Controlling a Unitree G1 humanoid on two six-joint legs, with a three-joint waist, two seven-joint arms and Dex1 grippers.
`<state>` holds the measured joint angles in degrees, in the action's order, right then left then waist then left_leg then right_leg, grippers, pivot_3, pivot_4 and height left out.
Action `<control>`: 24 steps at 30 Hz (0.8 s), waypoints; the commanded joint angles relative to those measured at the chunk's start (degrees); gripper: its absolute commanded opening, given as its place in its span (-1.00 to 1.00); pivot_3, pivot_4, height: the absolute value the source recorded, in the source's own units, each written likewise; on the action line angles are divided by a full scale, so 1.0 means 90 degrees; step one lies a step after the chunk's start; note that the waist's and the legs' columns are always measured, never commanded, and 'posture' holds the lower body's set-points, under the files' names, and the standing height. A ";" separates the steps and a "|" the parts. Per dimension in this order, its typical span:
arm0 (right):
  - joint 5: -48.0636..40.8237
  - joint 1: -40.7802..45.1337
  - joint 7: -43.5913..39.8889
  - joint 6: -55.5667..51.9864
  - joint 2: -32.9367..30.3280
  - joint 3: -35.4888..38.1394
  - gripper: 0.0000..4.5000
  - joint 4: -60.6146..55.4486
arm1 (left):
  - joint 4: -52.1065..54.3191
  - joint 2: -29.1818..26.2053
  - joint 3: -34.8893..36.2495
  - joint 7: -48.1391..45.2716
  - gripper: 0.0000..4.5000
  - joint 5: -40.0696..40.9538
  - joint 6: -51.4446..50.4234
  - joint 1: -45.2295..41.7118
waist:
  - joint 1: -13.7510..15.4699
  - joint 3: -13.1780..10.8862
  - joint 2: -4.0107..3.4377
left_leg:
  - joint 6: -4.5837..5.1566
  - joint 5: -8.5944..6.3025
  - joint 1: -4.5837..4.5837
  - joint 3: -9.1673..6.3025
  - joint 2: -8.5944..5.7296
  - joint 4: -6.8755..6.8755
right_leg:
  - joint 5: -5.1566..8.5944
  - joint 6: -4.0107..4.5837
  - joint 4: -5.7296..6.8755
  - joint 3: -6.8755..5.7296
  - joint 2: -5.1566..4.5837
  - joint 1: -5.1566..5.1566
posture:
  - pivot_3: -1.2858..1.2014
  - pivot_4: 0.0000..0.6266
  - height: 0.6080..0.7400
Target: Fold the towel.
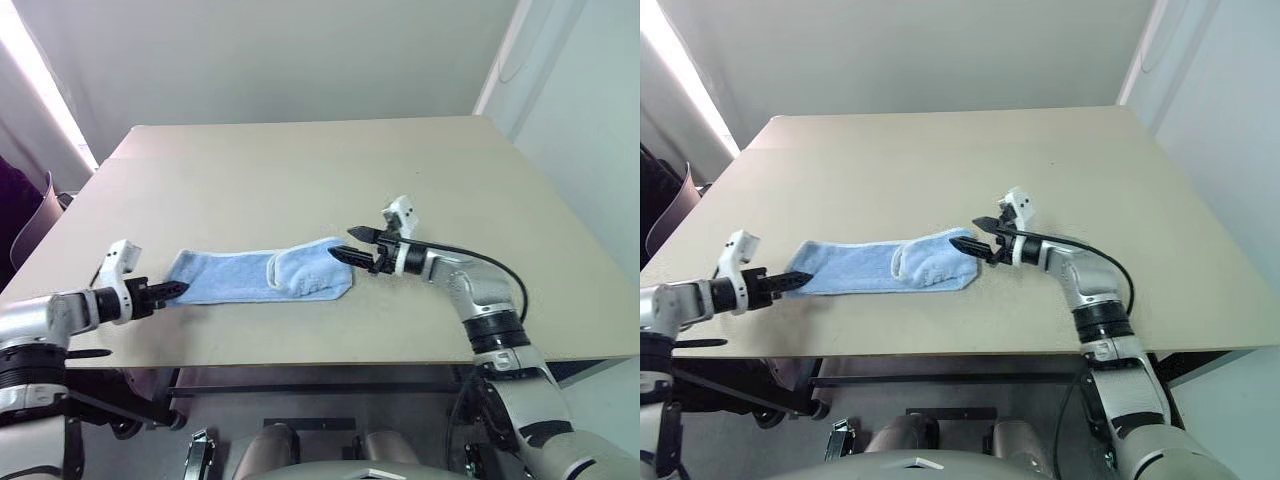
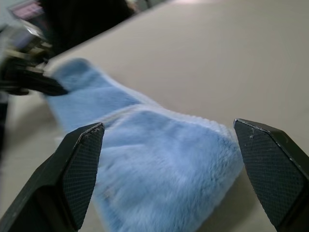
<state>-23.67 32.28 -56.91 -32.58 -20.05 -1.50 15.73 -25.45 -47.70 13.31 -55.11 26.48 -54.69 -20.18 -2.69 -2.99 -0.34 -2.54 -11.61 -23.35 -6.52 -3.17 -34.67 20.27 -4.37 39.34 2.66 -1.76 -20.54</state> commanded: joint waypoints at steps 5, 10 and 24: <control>-0.0254 -0.0546 -0.0807 -0.0224 -0.0787 -0.0110 1.00 -0.0657 | 0.0666 -0.0546 0.0510 -0.0230 -1.00 0.0469 -0.0248 -0.0154 | 0.0030 -0.0002 0.0003 | 0.0000 0.0000 0.0001 -0.0001 0.0002 -0.0008 | 0.0003 0.0007 0.0000 -0.0001 -0.0001 0.0000 | 0.03 -1.00 1.00; -0.0256 -0.0849 -0.0973 -0.0202 -0.1033 -0.0232 1.00 -0.0874 | 0.1281 -0.0255 -0.0046 -0.0369 -1.00 0.0685 -0.0506 -0.0811 | 0.0084 -0.0007 0.0015 | -0.0001 -0.0001 -0.0004 0.0001 0.0001 -0.0018 | 0.0013 0.0026 -0.0010 -0.0002 -0.0003 0.0004 | 0.03 -1.00 1.00; 0.0007 -0.1247 -0.0234 -0.0018 -0.0956 -0.0137 1.00 -0.0929 | 0.0117 0.1384 -0.2070 -0.0830 -1.00 0.0055 0.0094 -0.2468 | 0.0045 -0.0010 0.0023 | 0.0001 0.0001 -0.0007 0.0004 0.0002 -0.0020 | -0.0003 -0.0006 -0.0003 -0.0002 0.0010 0.0024 | 0.03 -1.00 1.00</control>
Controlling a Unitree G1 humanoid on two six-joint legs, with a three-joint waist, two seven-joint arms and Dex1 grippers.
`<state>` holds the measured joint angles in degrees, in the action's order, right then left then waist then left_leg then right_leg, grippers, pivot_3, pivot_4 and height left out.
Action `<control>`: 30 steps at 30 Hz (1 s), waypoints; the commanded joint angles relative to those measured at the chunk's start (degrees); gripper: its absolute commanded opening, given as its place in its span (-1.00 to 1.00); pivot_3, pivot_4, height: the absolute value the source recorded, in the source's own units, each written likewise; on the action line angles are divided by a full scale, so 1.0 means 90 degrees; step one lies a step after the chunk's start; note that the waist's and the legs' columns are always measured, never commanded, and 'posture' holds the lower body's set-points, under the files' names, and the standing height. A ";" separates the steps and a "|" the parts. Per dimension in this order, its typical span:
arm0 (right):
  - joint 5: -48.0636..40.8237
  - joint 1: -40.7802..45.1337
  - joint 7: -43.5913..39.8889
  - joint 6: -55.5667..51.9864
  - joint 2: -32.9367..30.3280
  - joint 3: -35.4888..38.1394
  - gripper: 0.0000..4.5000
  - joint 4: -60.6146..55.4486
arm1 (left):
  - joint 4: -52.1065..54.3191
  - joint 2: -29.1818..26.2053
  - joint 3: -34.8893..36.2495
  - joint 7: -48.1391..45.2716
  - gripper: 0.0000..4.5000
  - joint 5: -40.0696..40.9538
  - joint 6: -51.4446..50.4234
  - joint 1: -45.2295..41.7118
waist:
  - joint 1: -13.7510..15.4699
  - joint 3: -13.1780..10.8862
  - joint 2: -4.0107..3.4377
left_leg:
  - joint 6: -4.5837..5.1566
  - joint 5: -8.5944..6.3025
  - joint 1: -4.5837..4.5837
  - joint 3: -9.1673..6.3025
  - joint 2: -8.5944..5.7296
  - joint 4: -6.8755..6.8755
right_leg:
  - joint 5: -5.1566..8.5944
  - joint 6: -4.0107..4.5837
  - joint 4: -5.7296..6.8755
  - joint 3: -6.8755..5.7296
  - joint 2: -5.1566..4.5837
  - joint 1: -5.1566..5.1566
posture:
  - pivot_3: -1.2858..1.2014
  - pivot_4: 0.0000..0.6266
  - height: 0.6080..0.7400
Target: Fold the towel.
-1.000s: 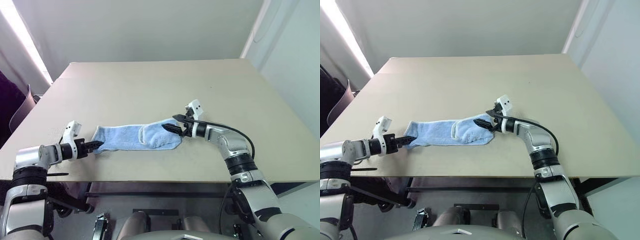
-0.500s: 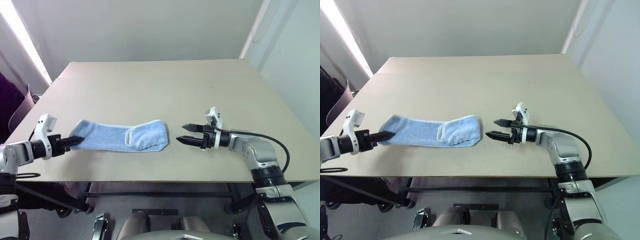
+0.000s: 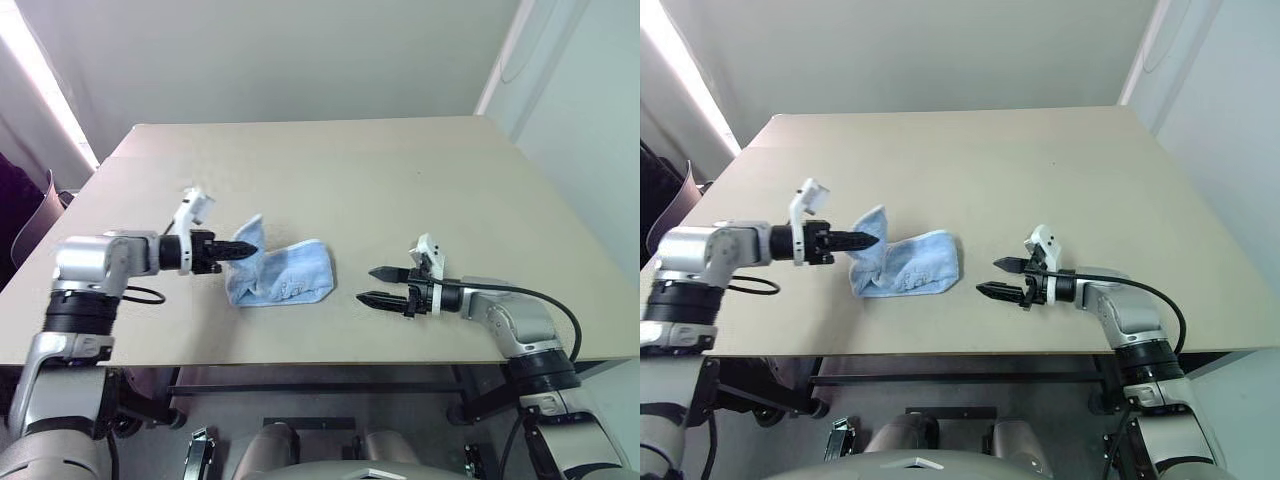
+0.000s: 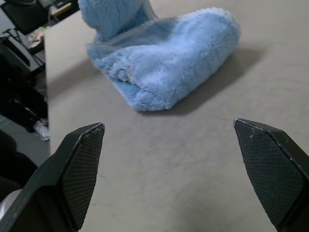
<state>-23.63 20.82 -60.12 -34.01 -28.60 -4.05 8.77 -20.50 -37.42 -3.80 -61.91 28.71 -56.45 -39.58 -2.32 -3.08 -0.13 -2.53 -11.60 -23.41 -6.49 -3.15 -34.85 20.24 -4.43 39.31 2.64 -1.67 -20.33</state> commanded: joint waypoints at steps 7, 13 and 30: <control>0.0034 -0.0085 0.0358 0.0166 -0.0047 0.0222 1.00 -0.0114 | -0.1006 0.1068 -0.0521 -0.0286 -1.00 -0.0474 0.0665 -0.0482 | -0.0006 -0.0014 0.0022 | 0.0002 0.0000 -0.0001 -0.0001 -0.0001 -0.0019 | -0.0005 -0.0009 0.0003 -0.0001 0.0002 0.0007 | 0.03 -1.00 1.00; 0.0117 -0.0072 0.0424 0.0252 -0.0038 0.0183 1.00 0.0015 | -0.1007 0.1340 -0.0467 -0.0256 -0.67 -0.0524 0.0696 -0.0481 | -0.0006 -0.0014 0.0023 | 0.0002 0.0000 -0.0002 -0.0002 0.0000 -0.0021 | -0.0005 -0.0010 0.0004 -0.0001 0.0003 0.0007 | 0.03 -1.00 1.00; 0.0406 0.0150 0.0462 0.0403 0.0212 -0.0017 1.00 0.0474 | 0.1784 0.1041 0.0892 -0.0365 0.92 0.0345 0.1984 0.0467 | -0.0005 -0.0015 0.0025 | 0.0001 0.0000 0.0000 -0.0004 0.0001 -0.0031 | -0.0008 -0.0013 0.0006 -0.0001 0.0003 0.0015 | 0.03 -1.00 1.00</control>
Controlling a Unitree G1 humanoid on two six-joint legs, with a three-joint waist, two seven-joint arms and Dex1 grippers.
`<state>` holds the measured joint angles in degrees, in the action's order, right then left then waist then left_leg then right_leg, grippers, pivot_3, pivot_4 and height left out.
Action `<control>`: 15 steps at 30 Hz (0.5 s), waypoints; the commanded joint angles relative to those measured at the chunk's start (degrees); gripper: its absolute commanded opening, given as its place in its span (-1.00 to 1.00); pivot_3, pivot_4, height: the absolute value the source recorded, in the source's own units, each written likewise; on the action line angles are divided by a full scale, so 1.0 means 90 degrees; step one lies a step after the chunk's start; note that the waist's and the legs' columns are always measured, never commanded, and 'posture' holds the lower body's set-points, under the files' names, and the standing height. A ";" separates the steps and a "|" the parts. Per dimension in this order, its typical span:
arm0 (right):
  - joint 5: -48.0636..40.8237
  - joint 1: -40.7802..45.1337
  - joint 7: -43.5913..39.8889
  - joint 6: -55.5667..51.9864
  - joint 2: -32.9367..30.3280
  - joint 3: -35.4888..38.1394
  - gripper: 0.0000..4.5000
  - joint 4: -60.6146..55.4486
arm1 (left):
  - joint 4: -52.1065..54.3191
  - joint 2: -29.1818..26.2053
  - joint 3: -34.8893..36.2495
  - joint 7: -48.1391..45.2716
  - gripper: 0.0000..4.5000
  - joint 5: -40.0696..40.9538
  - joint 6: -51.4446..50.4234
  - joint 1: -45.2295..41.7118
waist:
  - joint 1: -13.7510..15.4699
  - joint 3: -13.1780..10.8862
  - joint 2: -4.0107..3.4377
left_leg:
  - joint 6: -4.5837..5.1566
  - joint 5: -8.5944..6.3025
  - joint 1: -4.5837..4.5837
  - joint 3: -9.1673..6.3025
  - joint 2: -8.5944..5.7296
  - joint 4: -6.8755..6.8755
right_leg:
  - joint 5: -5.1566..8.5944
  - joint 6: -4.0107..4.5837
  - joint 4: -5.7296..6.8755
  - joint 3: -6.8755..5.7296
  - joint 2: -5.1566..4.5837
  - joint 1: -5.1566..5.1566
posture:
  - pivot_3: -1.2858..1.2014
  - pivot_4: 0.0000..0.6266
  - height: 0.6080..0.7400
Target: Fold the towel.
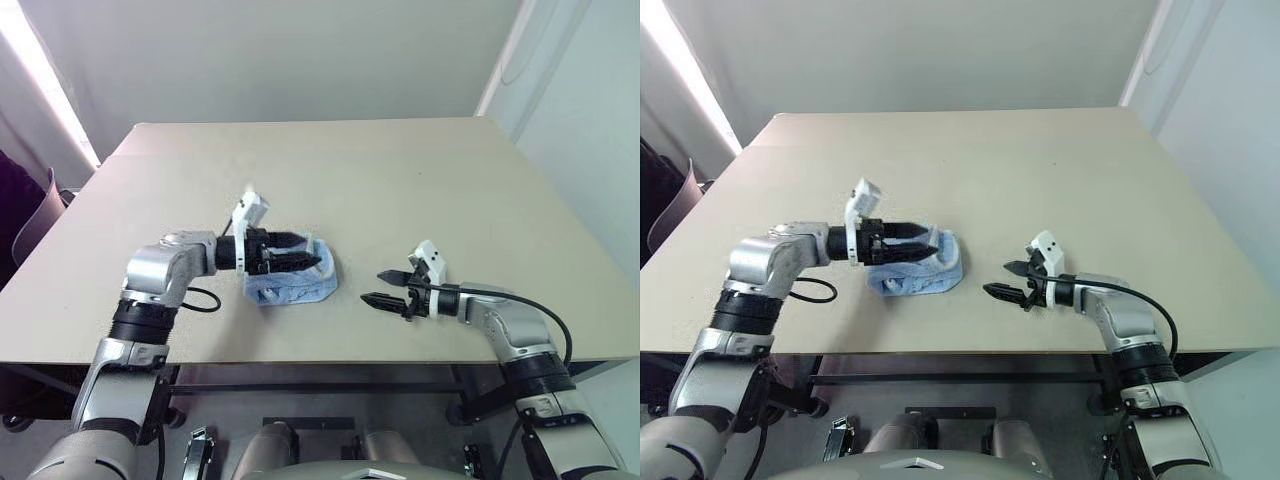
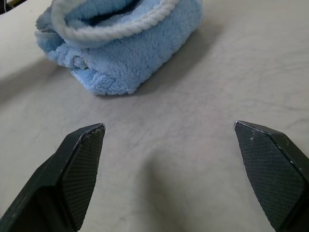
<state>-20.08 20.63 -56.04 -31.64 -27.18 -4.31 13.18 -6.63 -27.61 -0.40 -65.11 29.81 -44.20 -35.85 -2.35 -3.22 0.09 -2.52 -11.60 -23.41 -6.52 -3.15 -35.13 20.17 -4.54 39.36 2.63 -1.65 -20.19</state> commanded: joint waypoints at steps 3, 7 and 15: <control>0.0021 0.0179 0.0003 0.0144 0.0091 0.0032 1.00 -0.0018 | -0.0189 -0.0009 0.0722 0.0001 0.92 -0.0102 0.1856 0.0264 | -0.0008 0.0001 -0.0001 | 0.0000 0.0000 0.0009 0.0001 0.0000 -0.0001 | 0.0000 0.0000 -0.0001 0.0000 0.0000 0.0009 | 0.03 -1.00 1.00; 0.0000 0.0248 0.0062 0.0189 0.0179 0.0133 1.00 0.0057 | -0.1818 0.0133 0.0499 0.0068 0.92 -0.0732 0.3053 0.0353 | 0.0001 0.0002 -0.0003 | 0.0001 0.0001 0.0018 0.0002 0.0000 -0.0001 | -0.0001 -0.0001 0.0000 0.0000 0.0004 0.0013 | 0.03 -1.00 1.00; -0.0179 0.0332 0.0012 -0.0046 0.0273 0.0141 1.00 -0.0103 | -0.4256 0.1203 -0.0010 0.0685 0.92 -0.1870 0.5454 0.0077 | 0.0172 0.0003 0.0005 | 0.0004 0.0000 0.0006 0.0002 -0.0003 -0.0008 | -0.0007 -0.0012 -0.0002 0.0000 0.0002 0.0009 | 0.03 -1.00 1.00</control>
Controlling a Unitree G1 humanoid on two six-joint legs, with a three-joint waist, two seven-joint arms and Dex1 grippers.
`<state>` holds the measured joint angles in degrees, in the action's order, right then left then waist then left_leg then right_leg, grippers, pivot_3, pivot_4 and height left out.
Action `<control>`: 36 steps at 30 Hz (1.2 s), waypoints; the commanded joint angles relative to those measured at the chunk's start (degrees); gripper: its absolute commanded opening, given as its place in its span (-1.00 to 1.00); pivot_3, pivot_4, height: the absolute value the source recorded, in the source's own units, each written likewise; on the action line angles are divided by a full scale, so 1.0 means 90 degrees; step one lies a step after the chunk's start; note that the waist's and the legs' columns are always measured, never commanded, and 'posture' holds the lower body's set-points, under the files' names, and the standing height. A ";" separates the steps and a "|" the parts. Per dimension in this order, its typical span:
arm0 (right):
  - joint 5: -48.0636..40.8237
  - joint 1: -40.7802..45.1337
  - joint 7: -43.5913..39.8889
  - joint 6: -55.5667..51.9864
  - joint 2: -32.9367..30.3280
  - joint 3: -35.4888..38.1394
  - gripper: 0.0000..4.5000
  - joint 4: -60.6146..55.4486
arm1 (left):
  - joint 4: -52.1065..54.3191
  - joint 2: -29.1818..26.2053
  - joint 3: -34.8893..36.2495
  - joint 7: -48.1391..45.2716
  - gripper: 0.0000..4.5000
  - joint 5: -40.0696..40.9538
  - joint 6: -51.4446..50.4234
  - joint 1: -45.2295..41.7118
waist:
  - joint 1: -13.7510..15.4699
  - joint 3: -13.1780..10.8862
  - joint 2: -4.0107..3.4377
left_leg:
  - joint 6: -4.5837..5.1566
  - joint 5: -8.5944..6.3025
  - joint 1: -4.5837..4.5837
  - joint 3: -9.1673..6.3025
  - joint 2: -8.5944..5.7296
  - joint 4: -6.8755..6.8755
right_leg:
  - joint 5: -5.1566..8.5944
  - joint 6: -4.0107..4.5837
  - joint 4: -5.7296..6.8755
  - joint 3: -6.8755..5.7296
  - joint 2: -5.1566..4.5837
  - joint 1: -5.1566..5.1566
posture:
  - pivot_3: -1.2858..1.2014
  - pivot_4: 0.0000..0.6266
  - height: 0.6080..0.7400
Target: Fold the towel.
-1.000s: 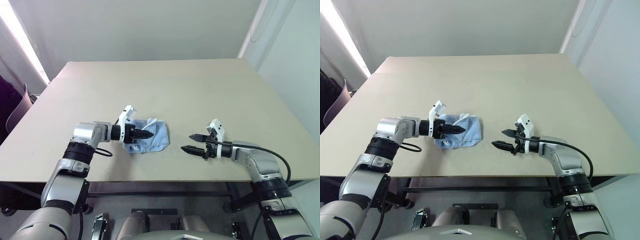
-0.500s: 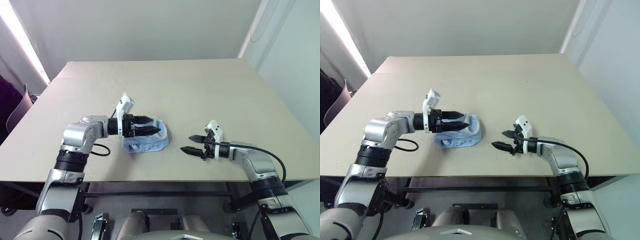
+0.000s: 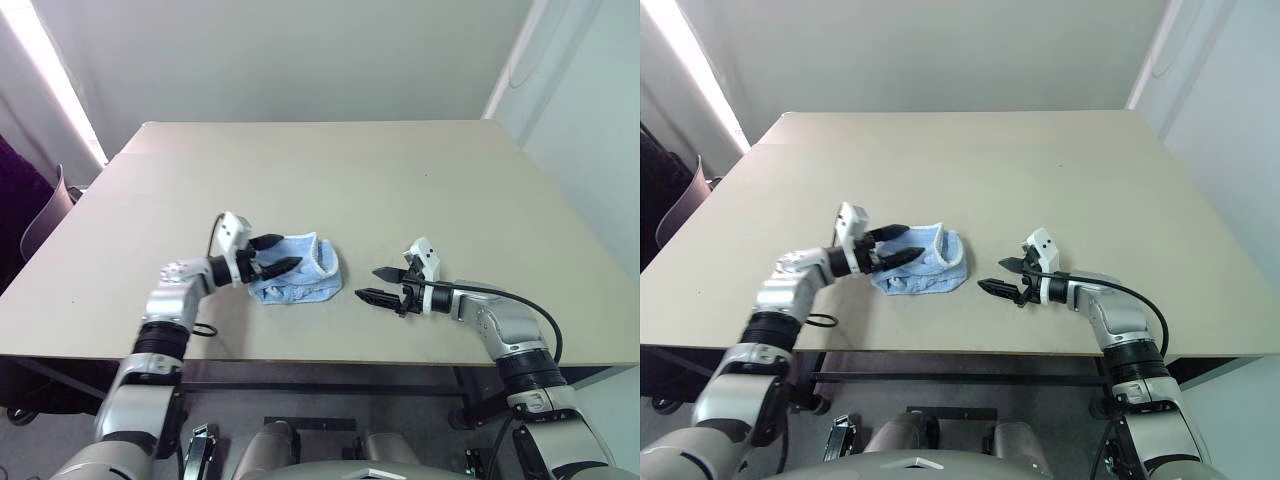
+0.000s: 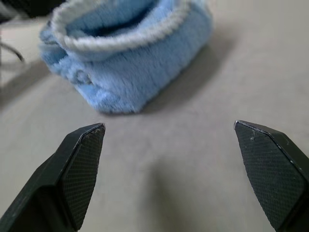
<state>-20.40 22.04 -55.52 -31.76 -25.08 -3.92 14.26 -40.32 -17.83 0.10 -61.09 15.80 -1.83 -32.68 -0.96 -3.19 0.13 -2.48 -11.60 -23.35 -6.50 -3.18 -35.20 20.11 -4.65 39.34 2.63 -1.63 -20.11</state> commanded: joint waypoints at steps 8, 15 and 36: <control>-0.0496 0.0355 0.0067 -0.0451 0.0158 0.0290 1.00 -0.0399 | -0.1578 0.0272 -0.0437 0.0283 0.92 -0.1065 0.2258 -0.0240 | 0.0026 0.0006 -0.0003 | 0.0000 0.0000 0.0007 0.0001 0.0000 -0.0005 | -0.0003 -0.0005 0.0004 -0.0001 0.0001 0.0004 | 0.03 -1.00 1.00; -0.1079 0.0707 0.0067 -0.1341 0.0402 0.0510 1.00 -0.0127 | 0.0808 -0.0116 0.0089 -0.0474 0.92 0.0140 0.1037 0.0026 | -0.0012 0.0004 -0.0001 | 0.0004 0.0003 -0.0004 0.0000 0.0001 -0.0004 | -0.0004 -0.0004 0.0011 -0.0001 0.0001 -0.0005 | 0.03 -1.00 1.00; -0.1182 0.3411 0.0491 -0.4460 0.1349 0.0764 1.00 0.3799 | 0.5926 -0.2607 0.1298 -0.0258 0.92 0.1480 -0.1518 0.3614 | -0.0243 0.0000 -0.0014 | 0.0004 0.0003 0.0006 0.0005 0.0003 0.0011 | -0.0002 0.0008 0.0015 0.0007 -0.0002 -0.0031 | 0.03 -1.00 1.00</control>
<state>-30.48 50.44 -51.48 -71.21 -13.67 1.23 47.77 10.72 -40.41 9.06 -64.34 27.89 -15.03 -0.30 -3.15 -3.19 0.01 -2.44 -11.57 -23.26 -6.46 -3.16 -35.10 20.09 -4.56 39.48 2.70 -1.64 -20.38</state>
